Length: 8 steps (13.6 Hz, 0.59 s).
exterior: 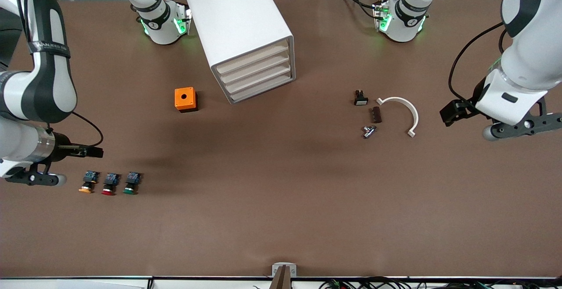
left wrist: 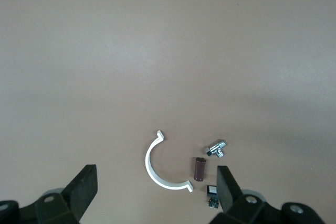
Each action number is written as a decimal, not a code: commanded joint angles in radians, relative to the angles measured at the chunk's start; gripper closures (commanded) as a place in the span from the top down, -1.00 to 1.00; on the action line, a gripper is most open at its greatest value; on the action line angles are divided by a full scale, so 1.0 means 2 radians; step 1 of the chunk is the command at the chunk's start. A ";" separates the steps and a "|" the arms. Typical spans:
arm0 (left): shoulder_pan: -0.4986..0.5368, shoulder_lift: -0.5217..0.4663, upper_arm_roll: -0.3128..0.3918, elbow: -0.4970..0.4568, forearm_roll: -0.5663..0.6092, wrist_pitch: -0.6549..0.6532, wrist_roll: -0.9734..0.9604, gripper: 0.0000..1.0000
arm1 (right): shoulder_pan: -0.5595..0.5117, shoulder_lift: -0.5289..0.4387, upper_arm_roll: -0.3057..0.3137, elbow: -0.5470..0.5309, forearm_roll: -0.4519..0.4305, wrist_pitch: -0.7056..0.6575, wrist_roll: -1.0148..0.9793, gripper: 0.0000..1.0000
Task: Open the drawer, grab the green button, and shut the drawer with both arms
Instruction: 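Open the right gripper and retract the right arm from the buttons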
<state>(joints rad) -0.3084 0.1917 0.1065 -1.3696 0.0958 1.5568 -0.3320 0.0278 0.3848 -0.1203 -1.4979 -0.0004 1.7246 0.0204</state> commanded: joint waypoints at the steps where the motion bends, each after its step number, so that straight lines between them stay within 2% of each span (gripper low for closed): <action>1: 0.021 -0.038 -0.006 -0.033 -0.019 -0.004 0.034 0.99 | -0.013 -0.066 0.007 -0.007 -0.004 -0.054 -0.006 1.00; 3: 0.032 -0.052 -0.007 -0.048 -0.029 -0.004 0.046 0.99 | -0.012 -0.096 0.008 -0.007 -0.004 -0.073 -0.003 1.00; 8: 0.031 -0.068 -0.018 -0.064 -0.029 -0.004 0.045 0.99 | -0.013 -0.100 0.008 0.019 -0.013 -0.108 -0.006 1.00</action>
<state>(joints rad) -0.2522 0.0908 0.0874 -1.4662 0.0464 1.5471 -0.2521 0.0161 0.1760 -0.1197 -1.4808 -0.0078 1.5238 0.0181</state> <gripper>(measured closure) 0.000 0.000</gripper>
